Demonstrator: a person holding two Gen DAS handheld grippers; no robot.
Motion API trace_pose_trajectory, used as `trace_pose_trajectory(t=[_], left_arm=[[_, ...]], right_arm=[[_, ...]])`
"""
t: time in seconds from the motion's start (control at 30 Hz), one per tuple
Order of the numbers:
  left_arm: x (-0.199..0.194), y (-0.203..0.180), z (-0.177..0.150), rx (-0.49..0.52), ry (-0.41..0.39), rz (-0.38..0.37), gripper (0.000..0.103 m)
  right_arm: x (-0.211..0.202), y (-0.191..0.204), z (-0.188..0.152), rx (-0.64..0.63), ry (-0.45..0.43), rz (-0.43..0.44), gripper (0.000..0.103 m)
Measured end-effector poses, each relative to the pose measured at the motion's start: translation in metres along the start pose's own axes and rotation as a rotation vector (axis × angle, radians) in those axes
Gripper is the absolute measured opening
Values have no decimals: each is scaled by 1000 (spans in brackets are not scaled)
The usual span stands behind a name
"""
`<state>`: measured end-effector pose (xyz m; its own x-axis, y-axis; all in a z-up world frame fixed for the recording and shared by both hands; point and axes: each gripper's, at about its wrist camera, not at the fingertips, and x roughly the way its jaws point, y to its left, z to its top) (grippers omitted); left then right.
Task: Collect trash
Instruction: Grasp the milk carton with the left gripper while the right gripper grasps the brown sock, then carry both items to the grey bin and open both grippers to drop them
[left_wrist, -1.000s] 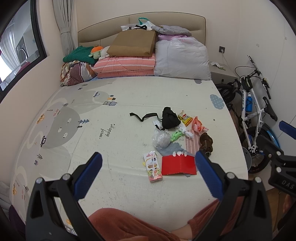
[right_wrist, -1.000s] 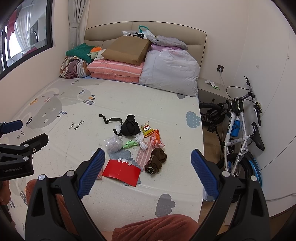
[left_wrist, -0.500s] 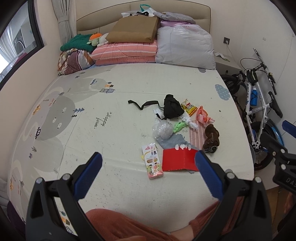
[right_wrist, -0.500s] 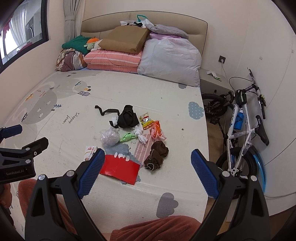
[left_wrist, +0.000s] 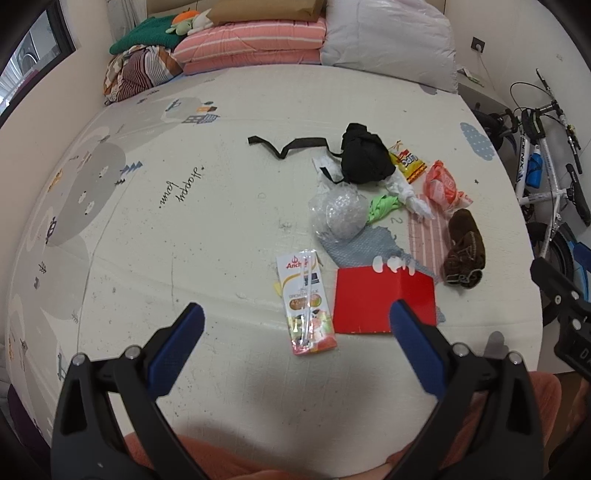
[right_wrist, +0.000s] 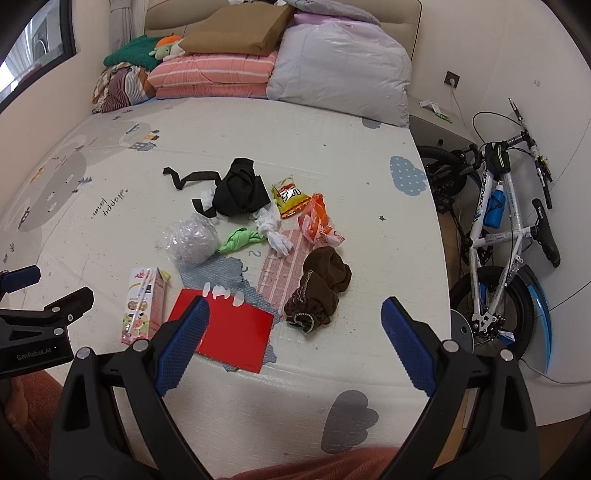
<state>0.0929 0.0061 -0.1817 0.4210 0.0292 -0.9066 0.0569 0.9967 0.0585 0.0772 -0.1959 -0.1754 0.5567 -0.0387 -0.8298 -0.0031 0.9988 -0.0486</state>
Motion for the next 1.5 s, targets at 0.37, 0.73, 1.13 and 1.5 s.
trace_pose_trajectory(t=[0.37, 0.73, 1.13, 1.5], left_arm=[[103, 5, -1, -41, 164, 29, 99], [159, -8, -9, 11, 238, 48, 90], [146, -8, -10, 5, 204, 2, 51], [80, -28, -3, 59, 75, -12, 51]], right_arm=[[106, -4, -9, 7, 114, -49, 90], [168, -9, -24, 13, 217, -89, 54], [143, -13, -26, 35, 185, -38, 38], [79, -27, -23, 48, 99, -57, 37]])
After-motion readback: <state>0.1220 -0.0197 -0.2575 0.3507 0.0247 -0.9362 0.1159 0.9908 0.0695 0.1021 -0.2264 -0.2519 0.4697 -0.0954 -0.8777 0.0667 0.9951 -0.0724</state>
